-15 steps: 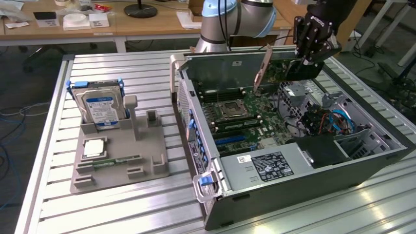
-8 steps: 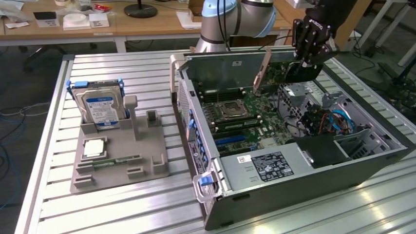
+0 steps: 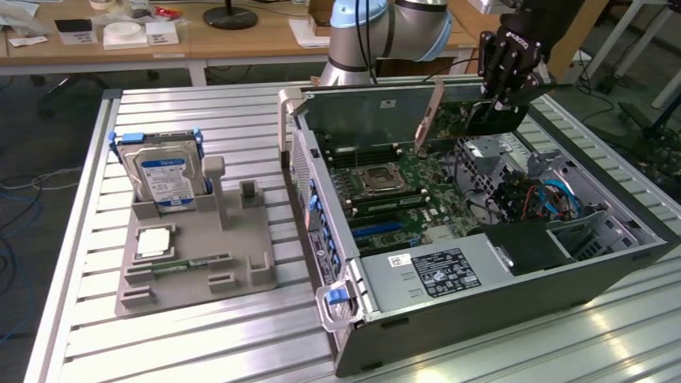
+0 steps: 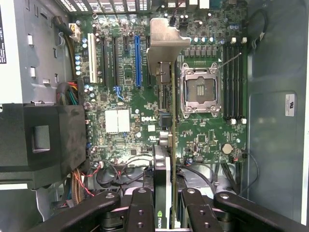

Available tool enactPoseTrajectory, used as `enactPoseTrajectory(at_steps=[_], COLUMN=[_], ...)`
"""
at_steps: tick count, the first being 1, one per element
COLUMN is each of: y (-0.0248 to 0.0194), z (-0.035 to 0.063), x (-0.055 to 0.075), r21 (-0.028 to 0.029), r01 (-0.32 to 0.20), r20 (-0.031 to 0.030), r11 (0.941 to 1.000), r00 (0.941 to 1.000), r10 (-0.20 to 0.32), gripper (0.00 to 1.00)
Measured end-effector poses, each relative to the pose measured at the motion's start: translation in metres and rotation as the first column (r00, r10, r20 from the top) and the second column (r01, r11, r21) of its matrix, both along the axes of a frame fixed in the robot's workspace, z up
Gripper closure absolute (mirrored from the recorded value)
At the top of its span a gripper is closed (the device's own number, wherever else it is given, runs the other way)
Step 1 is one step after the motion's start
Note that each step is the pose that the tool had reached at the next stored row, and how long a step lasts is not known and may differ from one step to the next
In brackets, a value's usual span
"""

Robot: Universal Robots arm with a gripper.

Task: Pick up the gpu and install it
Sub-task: 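Insert the gpu into the slot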

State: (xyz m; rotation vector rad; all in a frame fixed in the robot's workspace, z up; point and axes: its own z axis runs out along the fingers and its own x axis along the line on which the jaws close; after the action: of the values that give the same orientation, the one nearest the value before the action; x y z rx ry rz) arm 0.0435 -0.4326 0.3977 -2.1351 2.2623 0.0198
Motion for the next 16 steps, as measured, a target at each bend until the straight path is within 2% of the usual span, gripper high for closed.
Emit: enactPoseTrajectory(at_steps=[7,13,16], y=[-0.0001,-0.0055,-0.0055], z=[-0.0004,-0.0004,-0.0003], x=[-0.0015,-0.0045,-0.0045], r21=[0.0003,0.0004,0.0002], r01=[0.000,-0.002,-0.002], r20=[0.0008,0.0011,0.0010], r11=[1.0000,1.0000,1.0000], r00=[1.0000,1.0000,1.0000], r10=[0.000,0.002,0.002], gripper=[0.73,0.73,0.73])
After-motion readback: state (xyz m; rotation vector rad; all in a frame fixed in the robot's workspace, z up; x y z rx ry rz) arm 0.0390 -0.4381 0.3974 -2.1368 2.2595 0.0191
